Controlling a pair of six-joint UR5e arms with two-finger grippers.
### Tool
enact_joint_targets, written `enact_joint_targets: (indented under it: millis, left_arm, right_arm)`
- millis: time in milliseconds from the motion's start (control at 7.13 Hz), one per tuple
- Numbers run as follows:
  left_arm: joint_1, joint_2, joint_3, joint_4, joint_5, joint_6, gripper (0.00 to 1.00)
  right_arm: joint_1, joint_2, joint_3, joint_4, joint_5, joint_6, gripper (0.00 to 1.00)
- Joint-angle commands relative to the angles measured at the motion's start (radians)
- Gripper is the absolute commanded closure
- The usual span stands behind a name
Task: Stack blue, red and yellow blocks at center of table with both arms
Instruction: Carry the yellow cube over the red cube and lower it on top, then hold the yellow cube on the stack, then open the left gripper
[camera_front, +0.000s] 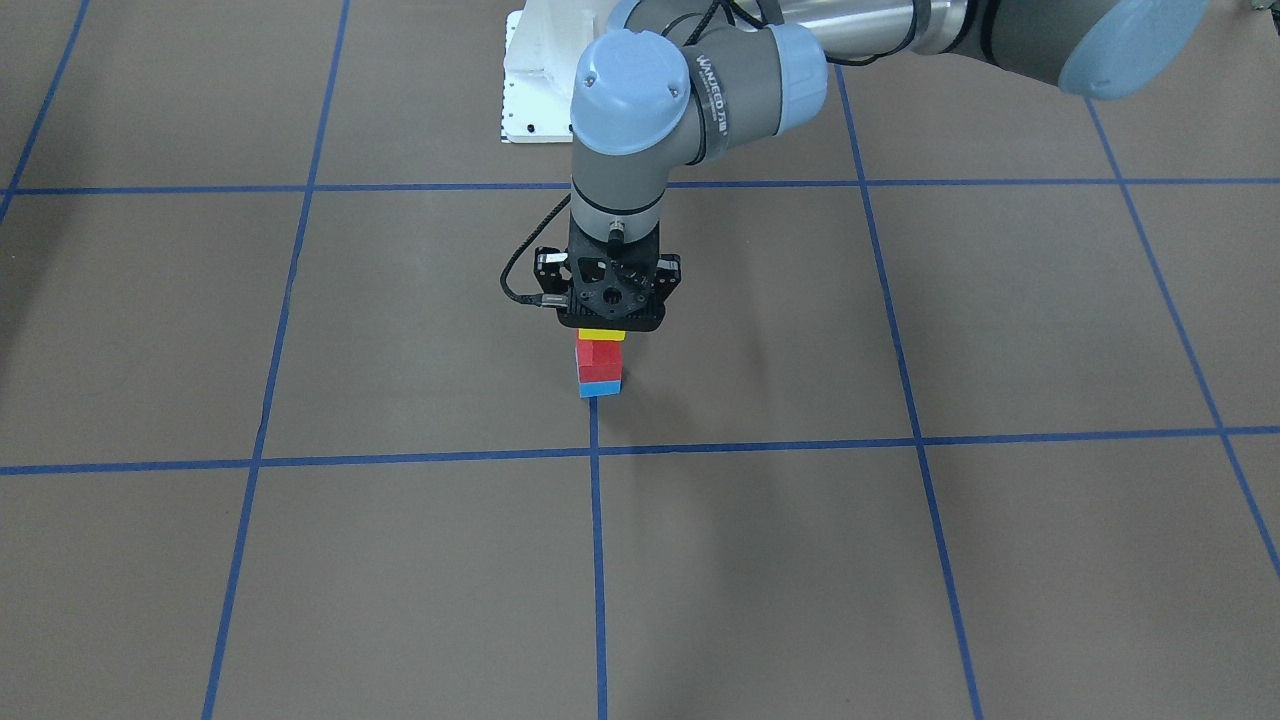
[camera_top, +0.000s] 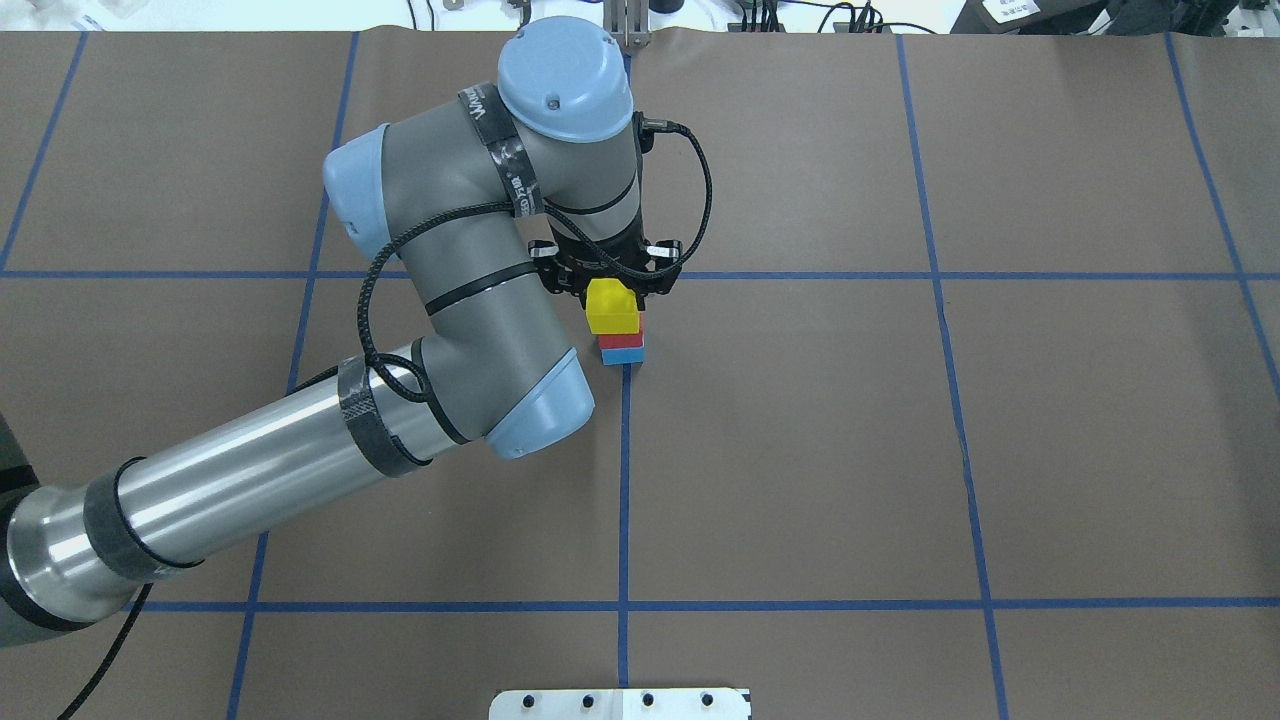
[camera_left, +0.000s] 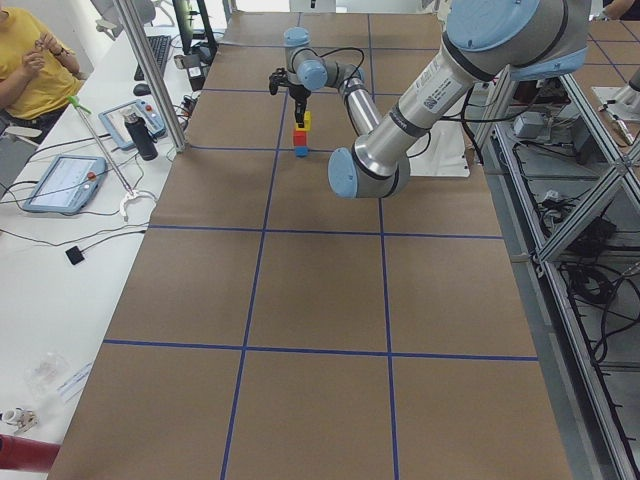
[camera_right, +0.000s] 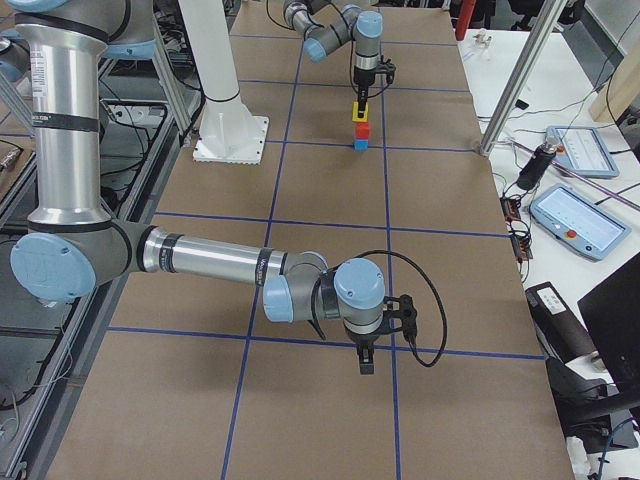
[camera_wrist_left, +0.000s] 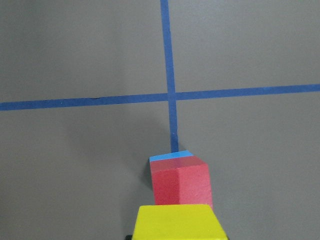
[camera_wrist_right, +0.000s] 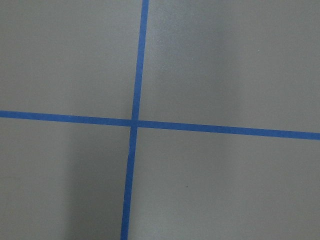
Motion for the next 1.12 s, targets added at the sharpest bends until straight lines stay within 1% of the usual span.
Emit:
enact_joint_targets:
  millis: [0, 140, 421, 561, 701, 842, 982]
  left_arm:
    - [0.001, -0.032, 0.063, -0.008, 0.007, -0.023, 1.0]
    - [0.001, -0.032, 0.065, -0.006, 0.007, -0.021, 0.97]
    - [0.001, -0.03, 0.075, -0.006, 0.007, -0.021, 0.86]
    - [0.001, -0.03, 0.078, -0.006, 0.007, -0.021, 0.77]
    - [0.001, -0.03, 0.088, -0.008, 0.007, -0.02, 0.64]
    - [0.0, -0.03, 0.088, -0.008, 0.007, -0.02, 0.55]
    - [0.0, -0.03, 0.088, -0.006, 0.007, -0.02, 0.54]
  right_arm:
    - [0.0, 0.001, 0.0, 0.0, 0.002, 0.001, 0.0]
    - [-0.001, 0.001, 0.0, 0.0, 0.002, 0.001, 0.0]
    - [0.0, 0.002, 0.0, 0.0, 0.002, 0.003, 0.0]
    - [0.0, 0.002, 0.0, 0.0, 0.002, 0.003, 0.0]
    - [-0.001, 0.002, 0.0, 0.0, 0.002, 0.003, 0.0]
    - [0.0, 0.002, 0.0, 0.0, 0.002, 0.003, 0.0]
    - [-0.001, 0.002, 0.0, 0.0, 0.002, 0.003, 0.0]
